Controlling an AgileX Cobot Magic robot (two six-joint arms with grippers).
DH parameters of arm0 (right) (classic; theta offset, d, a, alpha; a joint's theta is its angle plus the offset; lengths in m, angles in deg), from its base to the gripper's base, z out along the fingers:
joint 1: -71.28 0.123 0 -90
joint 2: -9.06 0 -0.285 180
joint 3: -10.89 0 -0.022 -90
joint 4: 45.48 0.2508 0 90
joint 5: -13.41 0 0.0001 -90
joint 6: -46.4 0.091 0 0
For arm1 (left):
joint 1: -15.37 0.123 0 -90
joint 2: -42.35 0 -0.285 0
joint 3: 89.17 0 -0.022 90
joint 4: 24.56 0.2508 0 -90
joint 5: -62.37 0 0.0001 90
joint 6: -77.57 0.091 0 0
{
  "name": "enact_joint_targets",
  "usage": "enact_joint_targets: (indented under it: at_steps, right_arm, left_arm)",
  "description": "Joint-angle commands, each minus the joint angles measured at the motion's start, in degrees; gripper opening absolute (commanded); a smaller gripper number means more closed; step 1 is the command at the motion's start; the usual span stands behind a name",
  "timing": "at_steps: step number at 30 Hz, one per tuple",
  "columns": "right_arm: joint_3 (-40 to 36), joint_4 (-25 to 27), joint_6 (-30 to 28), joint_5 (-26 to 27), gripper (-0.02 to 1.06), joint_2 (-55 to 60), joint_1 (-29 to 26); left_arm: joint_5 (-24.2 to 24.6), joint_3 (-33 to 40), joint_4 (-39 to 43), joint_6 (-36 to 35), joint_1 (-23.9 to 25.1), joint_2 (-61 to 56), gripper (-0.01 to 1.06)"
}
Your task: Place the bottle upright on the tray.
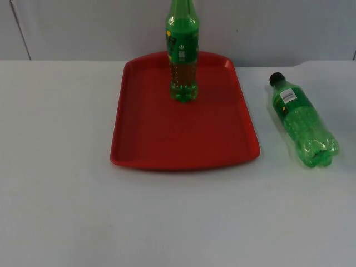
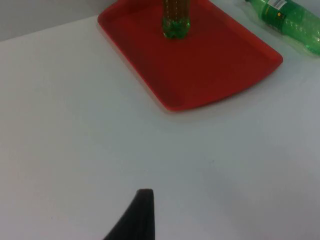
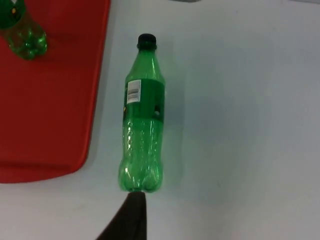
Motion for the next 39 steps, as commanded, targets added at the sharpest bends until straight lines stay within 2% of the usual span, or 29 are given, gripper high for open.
enact_joint_targets:
  at_steps: [1,5,6,8,10,16,18,22,31,39]
  right_arm:
    - [4.06,0.11,-0.66,-2.04,1.04,4.33,-0.11]
    - [14.57,0.11,-0.43,-6.36,1.04,14.75,-0.11]
    - [14.57,0.11,-0.43,-6.36,1.04,14.75,-0.11]
    - [20.12,1.73,-0.16,-9.09,1.04,21.13,-0.11]
    - [24.39,3.14,-0.04,-9.55,1.04,25.43,0.19]
    - [32.04,2.28,2.62,-9.55,1.04,35.3,3.21]
    - [32.56,2.28,2.96,-9.55,1.04,36.19,3.4]
    - [34.01,0.85,9.07,-9.55,1.04,42.56,5.21]
    - [34.01,-1.49,11.29,-9.55,1.04,49.36,6.88]
    - [34.01,-1.49,12.89,-3.96,1.04,52.59,7.39]
  left_arm:
    - [-0.51,0.25,0.2,-0.45,-0.39,-0.28,1.05]
    - [-0.51,0.25,0.2,-0.45,-0.39,-0.28,1.05]
    - [-0.51,0.25,0.2,-0.45,-0.39,-0.28,1.05]
    - [-0.51,0.25,0.2,-0.45,-0.39,-0.28,1.05]
    - [-0.51,0.25,0.2,-0.45,-0.39,-0.28,1.05]
    - [-0.51,0.25,0.2,-0.45,-0.39,-0.28,1.05]
    - [-0.51,0.25,0.2,-0.45,-0.39,-0.28,1.05]
    - [-0.51,0.25,0.2,-0.45,-0.39,-0.28,1.05]
    - [-0.51,0.25,0.2,-0.45,-0.39,-0.28,1.05]
    - [-0.51,0.25,0.2,-0.45,-0.39,-0.28,1.05]
